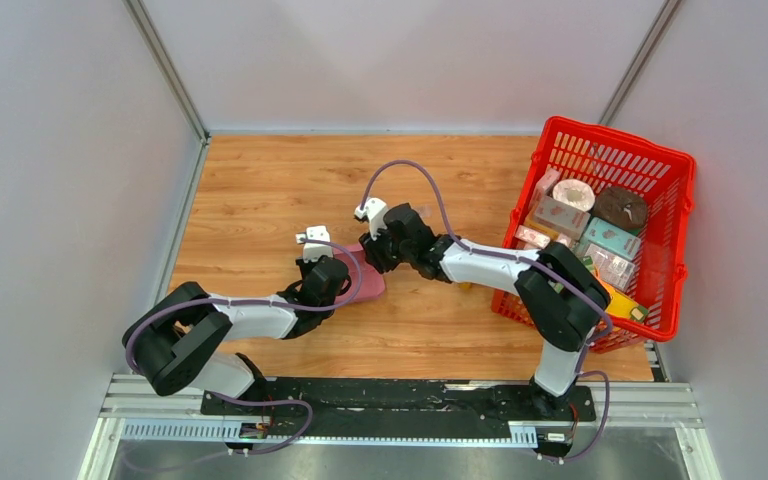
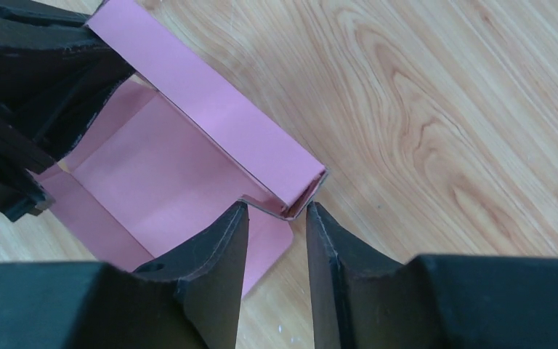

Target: Fold the paper box

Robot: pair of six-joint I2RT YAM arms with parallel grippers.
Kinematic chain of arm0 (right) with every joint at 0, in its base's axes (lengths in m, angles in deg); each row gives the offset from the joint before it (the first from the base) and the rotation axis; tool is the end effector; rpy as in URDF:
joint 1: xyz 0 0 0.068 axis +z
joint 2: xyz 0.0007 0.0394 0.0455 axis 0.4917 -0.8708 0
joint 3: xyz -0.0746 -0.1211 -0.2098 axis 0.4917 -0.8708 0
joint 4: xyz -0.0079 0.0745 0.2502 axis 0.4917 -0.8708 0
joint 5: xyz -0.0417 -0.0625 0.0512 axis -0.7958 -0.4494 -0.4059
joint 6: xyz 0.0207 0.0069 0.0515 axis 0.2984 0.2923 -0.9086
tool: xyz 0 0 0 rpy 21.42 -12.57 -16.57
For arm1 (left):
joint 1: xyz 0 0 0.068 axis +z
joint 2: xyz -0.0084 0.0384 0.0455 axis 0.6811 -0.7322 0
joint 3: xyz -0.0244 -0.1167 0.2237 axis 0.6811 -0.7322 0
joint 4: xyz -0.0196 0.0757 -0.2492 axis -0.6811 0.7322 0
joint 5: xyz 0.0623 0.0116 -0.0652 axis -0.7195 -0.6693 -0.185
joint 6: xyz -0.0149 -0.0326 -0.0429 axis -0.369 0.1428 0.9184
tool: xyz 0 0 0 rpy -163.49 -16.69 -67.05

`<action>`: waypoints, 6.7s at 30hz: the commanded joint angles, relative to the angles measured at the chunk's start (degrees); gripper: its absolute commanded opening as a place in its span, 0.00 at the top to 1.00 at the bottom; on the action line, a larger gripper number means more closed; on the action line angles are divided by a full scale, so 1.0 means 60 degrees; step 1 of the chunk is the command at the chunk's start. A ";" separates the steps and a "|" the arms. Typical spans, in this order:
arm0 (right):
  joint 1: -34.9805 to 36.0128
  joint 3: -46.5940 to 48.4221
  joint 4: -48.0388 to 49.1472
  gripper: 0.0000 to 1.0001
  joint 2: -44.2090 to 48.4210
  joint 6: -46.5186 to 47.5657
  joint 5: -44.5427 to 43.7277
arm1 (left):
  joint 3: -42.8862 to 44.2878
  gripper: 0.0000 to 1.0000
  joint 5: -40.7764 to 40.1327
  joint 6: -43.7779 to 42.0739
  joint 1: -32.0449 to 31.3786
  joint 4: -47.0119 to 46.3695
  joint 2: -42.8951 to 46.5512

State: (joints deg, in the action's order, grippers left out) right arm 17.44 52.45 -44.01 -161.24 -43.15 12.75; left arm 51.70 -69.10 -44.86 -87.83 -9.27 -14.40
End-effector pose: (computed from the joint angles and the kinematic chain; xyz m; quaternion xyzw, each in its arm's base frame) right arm 0.2600 0.2842 0.1730 -0.3938 0.8103 0.2129 0.3782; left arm 0.1943 -0.1532 0.1248 -0.0871 0.8201 0.0212 0.5651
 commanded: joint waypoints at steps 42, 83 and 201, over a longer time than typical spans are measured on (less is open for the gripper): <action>0.2043 -0.1597 0.3716 0.44 -0.0533 -0.2923 -0.6444 | -0.0037 1.00 0.0688 0.0830 -0.0045 0.0672 -0.0377; -0.0579 -0.1891 -0.2671 0.38 0.2674 -0.5707 -0.0228 | 0.2245 0.46 0.7198 -0.2929 -0.1303 0.6264 0.2981; -0.2747 0.8832 -0.7011 0.30 -0.6259 -0.2776 -0.4039 | 0.2029 0.36 0.6460 0.5537 0.3895 0.7629 0.7429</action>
State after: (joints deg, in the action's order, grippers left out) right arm 2.82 103.93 -85.24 -195.14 -60.15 -8.75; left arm 62.74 -31.15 -1.04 -64.73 37.99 26.84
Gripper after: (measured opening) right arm 0.699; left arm 0.639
